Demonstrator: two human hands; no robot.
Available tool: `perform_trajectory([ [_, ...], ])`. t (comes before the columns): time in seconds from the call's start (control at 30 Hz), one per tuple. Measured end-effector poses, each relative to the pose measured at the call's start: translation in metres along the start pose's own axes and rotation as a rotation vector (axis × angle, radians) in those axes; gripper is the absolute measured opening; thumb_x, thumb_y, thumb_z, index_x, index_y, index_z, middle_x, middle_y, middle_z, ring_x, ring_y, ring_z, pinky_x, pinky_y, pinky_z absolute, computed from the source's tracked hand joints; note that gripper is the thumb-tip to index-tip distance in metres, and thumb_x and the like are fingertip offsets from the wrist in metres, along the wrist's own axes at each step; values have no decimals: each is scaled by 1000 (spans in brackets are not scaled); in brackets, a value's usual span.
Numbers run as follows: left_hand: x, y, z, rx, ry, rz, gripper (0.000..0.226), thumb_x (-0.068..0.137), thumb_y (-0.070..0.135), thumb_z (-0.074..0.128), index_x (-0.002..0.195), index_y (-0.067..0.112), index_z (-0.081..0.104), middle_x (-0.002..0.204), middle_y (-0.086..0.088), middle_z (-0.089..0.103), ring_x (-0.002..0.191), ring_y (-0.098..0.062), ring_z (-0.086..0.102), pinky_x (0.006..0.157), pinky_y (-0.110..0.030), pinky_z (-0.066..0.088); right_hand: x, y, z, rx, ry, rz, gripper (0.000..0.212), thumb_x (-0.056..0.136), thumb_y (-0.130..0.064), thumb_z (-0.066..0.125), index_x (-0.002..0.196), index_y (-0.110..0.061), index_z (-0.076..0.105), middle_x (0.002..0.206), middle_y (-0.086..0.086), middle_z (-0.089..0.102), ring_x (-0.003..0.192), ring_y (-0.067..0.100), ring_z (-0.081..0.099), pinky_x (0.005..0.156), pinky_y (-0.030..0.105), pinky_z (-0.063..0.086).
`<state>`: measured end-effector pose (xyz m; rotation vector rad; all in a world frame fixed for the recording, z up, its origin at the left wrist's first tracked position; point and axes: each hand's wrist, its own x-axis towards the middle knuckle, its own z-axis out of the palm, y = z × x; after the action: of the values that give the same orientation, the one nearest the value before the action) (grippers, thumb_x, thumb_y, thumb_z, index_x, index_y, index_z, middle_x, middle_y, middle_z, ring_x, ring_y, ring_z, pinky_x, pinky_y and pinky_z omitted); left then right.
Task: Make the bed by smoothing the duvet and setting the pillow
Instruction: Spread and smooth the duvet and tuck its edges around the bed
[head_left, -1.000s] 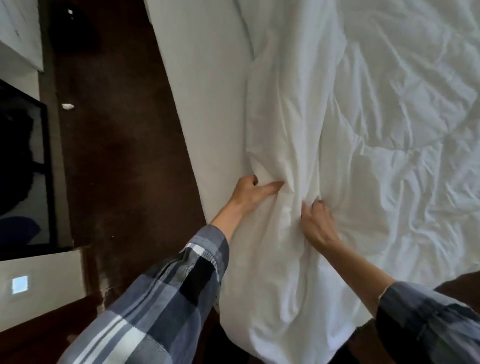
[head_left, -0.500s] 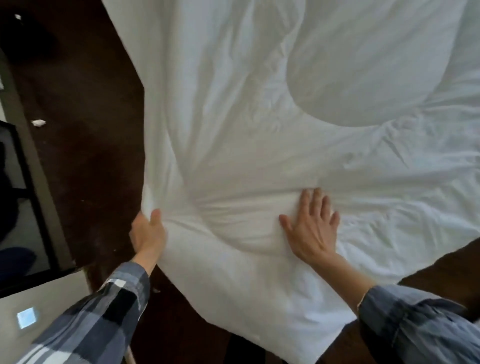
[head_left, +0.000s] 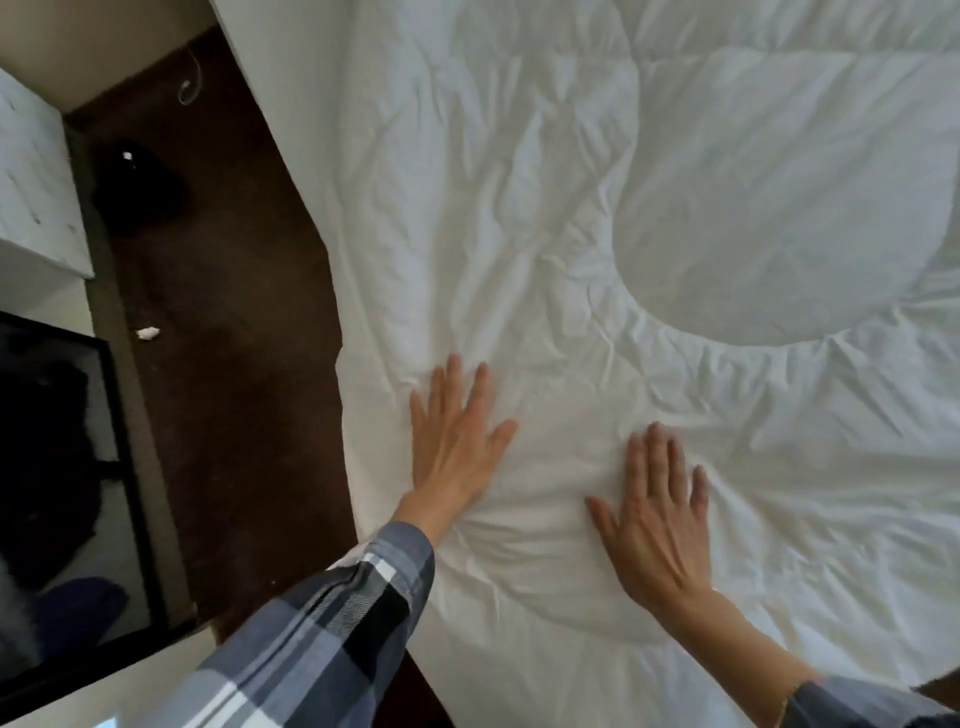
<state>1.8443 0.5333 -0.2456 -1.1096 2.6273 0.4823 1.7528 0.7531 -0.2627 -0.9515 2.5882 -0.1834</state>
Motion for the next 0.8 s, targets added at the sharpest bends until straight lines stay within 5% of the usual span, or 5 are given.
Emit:
perform_trajectory([
  [0.1,37,1,4,128,-26,154,72,101,61,28,161,29,4,170,-7,-7,156,-27,-6,123,-56,-3,28,-21,6,-38,15,-49,82,94,-63,27,158,-16,7,166,10,1,152,30,4,121,48,4],
  [0.33,92,-69,-6,338,-38,263,75,98,66,2,162,27,-4,170,-5,-5,156,-26,-5,123,-54,-4,33,21,12,27,6,696,94,85,-71,10,157,-11,4,165,12,2,152,30,4,117,59,11],
  [0.53,153,-66,-49,399,-21,611,73,101,63,17,161,21,16,169,-9,12,156,-27,5,122,-56,-5,118,-126,7,-37,99,177,82,92,-67,20,158,-20,6,166,9,3,153,28,1,122,48,0],
  [0.63,192,-109,-90,430,104,505,73,102,61,16,161,21,7,169,-11,-2,156,-27,-6,123,-56,-6,118,-93,31,-106,18,470,93,84,-77,-6,158,-20,-3,166,9,-4,151,25,-6,120,53,7],
  [0.8,242,-164,-135,165,125,198,79,102,65,20,161,22,-9,168,-15,-12,155,-31,-8,122,-54,-5,156,-86,15,-128,-128,584,99,82,-79,4,155,-12,-9,164,15,-5,150,33,3,118,55,12],
])
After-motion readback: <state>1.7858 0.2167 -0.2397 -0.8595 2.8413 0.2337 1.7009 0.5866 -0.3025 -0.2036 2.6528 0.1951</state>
